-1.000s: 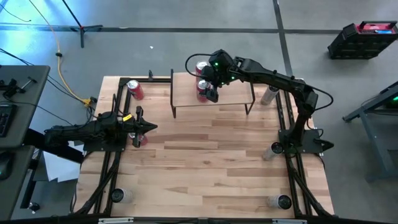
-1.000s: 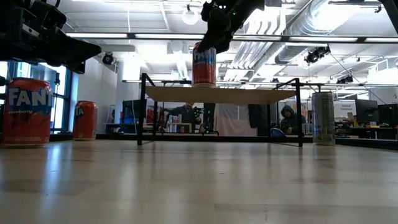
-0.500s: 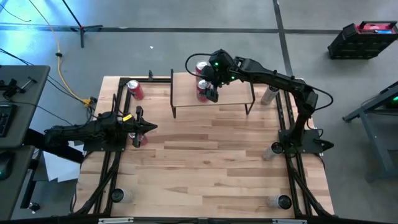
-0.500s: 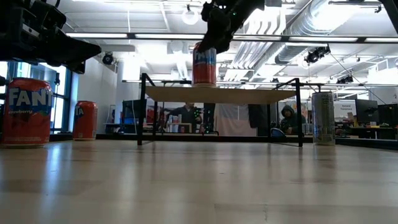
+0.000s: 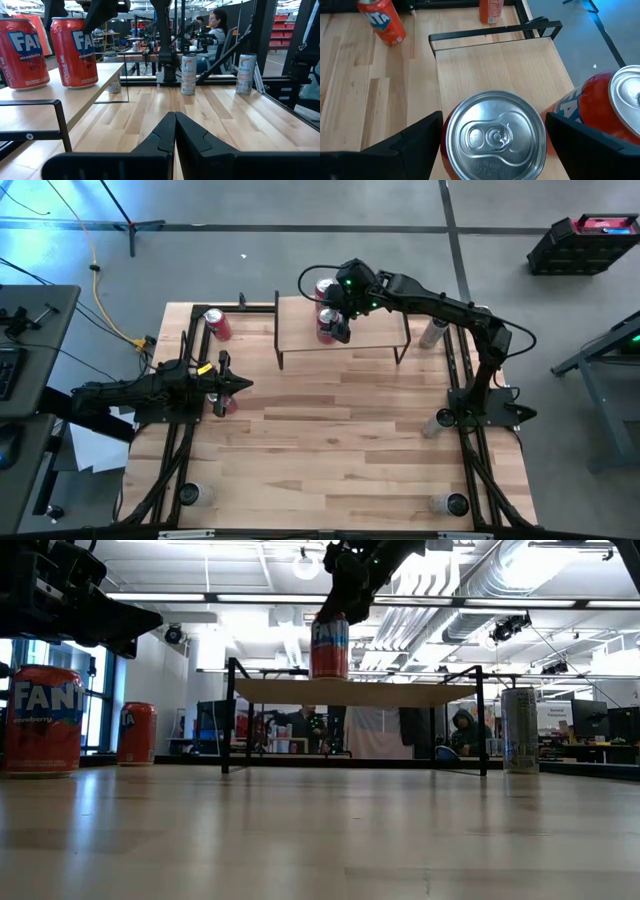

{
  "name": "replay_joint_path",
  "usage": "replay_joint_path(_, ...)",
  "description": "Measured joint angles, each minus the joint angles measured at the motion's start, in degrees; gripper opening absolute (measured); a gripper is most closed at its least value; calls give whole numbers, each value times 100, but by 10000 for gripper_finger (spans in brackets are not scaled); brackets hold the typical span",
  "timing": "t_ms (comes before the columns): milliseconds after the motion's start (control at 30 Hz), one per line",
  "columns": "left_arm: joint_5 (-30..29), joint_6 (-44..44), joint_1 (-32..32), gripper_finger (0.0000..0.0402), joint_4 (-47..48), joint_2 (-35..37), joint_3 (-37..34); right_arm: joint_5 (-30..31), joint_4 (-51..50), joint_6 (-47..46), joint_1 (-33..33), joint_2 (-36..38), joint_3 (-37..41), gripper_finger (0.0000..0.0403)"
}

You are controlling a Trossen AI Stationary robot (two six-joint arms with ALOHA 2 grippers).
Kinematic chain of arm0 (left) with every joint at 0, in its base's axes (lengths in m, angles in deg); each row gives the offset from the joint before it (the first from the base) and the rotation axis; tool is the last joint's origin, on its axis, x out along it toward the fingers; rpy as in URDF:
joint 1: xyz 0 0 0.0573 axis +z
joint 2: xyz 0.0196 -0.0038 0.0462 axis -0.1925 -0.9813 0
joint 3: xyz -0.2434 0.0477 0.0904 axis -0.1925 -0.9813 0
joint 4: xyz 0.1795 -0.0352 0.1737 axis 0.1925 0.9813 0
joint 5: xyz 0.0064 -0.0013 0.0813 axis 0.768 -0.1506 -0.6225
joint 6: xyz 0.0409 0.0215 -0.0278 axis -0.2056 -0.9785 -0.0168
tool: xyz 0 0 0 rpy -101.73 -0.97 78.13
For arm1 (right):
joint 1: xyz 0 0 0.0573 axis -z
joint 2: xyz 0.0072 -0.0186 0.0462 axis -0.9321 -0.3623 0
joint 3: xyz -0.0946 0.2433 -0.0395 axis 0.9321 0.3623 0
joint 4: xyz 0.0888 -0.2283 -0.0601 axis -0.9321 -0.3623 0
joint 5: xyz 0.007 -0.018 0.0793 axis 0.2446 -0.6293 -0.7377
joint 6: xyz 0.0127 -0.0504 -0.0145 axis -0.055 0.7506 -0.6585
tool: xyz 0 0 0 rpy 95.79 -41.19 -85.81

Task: Place canned beverage on shelf
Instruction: Put the red soda can on the shelf aligned with the other red soda can, then put the white yellow soda can on the shelf

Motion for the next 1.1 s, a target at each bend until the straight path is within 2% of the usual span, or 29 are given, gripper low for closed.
replay_joint_path(733, -1, 1, 2, 3, 0, -2, 0, -11, 375, -113, -2, -1, -3, 339)
replay_joint_path(1100, 0, 0, 0, 3, 0, -1, 0, 4, 288, -123, -207, -4, -871, 339)
